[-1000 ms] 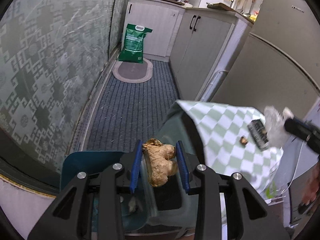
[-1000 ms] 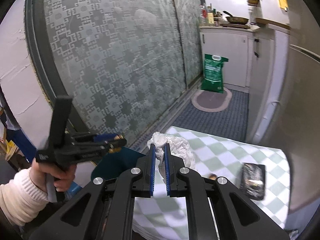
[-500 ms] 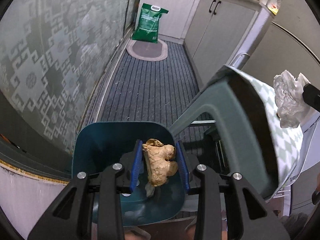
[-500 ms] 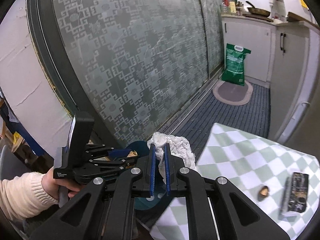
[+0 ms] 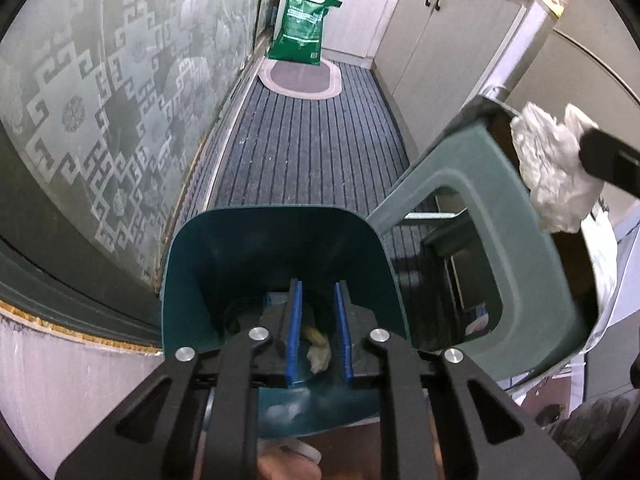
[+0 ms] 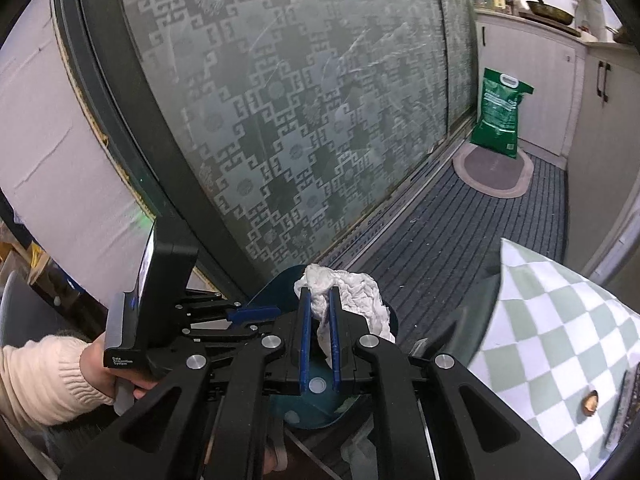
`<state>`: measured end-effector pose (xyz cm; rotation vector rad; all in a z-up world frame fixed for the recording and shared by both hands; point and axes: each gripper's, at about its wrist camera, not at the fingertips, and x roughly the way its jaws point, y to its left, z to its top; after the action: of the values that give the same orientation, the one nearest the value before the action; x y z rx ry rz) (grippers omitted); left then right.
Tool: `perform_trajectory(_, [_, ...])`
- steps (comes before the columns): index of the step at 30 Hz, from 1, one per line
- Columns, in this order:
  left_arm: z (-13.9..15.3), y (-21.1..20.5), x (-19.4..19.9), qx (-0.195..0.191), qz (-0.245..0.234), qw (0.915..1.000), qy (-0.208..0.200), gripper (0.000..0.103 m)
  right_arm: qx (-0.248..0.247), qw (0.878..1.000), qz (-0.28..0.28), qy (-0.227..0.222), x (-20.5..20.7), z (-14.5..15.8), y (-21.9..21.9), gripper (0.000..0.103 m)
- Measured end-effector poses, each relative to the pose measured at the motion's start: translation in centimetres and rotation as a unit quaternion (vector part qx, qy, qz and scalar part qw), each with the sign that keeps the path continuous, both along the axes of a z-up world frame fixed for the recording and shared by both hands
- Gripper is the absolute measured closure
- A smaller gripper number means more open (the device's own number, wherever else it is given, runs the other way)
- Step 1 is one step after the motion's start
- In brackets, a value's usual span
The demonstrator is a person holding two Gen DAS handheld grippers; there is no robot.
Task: Collect trash
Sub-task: 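Carry the ginger and tissue from the table over the teal bin, then open both grippers to drop the ginger and tissue into the bin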
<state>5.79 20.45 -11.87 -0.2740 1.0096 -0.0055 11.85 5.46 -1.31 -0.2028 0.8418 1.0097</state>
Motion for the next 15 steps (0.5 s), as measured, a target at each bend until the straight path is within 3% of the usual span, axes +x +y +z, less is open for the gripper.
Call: perform_trajectory(15, [-3.5, 2.3, -2.3, 0.001, -0.002, 0.9984, 0.056, 0.09, -0.04, 0.999, 0.023, 0.019, -0.9, -3.1, 5.4, 0.095])
